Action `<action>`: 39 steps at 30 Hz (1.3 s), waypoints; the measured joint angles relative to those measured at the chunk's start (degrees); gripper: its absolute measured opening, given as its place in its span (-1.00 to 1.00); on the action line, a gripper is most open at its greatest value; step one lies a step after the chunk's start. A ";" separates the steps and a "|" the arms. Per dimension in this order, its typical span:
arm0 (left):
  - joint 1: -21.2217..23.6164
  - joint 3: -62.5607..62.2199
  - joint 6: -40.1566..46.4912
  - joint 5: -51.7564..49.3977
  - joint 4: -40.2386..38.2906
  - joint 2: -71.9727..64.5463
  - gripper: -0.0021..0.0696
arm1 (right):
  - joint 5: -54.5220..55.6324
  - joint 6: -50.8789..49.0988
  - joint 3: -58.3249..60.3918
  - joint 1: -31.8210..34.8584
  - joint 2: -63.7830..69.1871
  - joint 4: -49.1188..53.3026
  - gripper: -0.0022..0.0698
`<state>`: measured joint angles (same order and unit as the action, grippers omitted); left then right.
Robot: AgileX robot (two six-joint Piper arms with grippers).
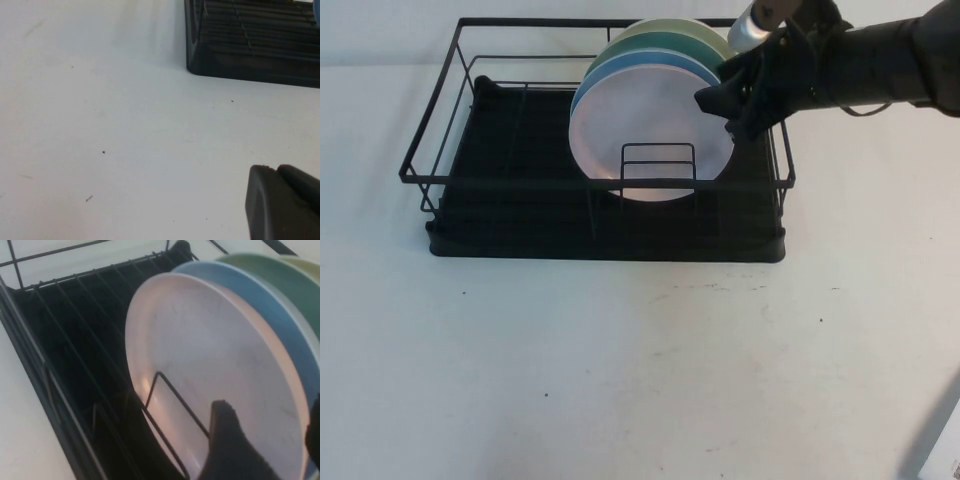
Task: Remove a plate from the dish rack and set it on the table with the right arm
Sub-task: Grasp the plate from the shelf
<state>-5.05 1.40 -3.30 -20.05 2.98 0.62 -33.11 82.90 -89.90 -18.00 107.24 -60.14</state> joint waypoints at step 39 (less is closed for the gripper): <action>0.00 0.00 0.00 0.00 0.00 0.00 -0.96 | -5.13 3.67 -13.53 -1.58 8.51 4.59 -0.11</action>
<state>-5.05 1.40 -3.30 -20.05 2.98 0.62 -38.24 86.57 -103.42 -19.58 115.74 -55.55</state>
